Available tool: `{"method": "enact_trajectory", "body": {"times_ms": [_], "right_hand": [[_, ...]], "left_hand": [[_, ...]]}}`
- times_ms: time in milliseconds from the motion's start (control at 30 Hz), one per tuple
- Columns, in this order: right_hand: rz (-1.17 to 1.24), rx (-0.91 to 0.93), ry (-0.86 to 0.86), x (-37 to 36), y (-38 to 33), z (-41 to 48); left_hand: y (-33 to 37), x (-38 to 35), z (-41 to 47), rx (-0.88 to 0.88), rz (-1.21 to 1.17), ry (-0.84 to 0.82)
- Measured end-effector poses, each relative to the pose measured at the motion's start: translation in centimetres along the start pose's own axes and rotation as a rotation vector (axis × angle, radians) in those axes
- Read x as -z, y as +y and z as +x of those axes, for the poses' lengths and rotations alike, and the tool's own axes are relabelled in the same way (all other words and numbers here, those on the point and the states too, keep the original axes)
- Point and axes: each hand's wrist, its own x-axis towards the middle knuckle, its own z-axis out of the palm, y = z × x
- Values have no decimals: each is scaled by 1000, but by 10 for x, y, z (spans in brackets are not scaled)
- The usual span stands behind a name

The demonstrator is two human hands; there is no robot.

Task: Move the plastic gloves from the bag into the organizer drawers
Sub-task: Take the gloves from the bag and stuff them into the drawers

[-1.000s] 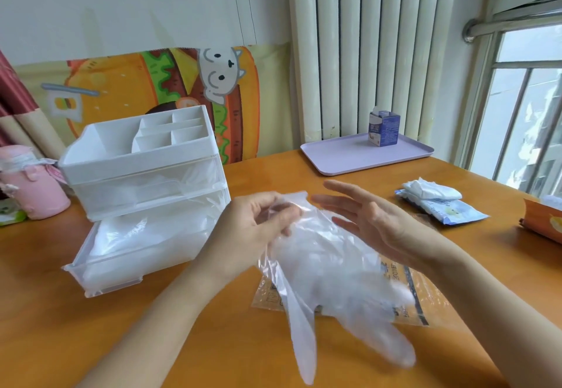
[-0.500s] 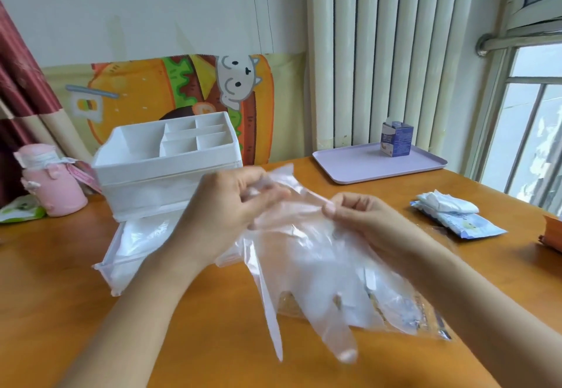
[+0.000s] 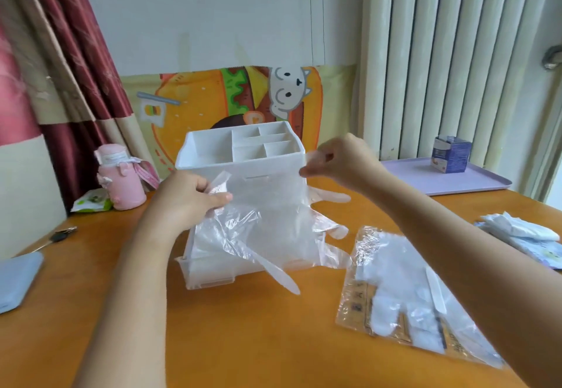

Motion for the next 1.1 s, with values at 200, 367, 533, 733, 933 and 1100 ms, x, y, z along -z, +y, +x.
{"method": "enact_trajectory", "body": {"times_ms": [200,367,533,733,933,1100], "right_hand": [[-267,29,182,-27,-18,9],[-166,149,-9,-52,-42,-31],[-347,-29,-635,-63,-56,-38],[-535,-192,-781,-82,-45,-12],[-451,-109,-787,-101,-38,-10],[-521,-110,-751,-121,-29,-6]], "left_hand": [[-16,3,8,200,96,-38],[-18,-7,13,246,146,-31],[-22,-18,16,303,132,16],[-27,-21,21,299,158,-20],[-35,-18,24,255,362,170],[-12,-9,9,26,293,245]]}}
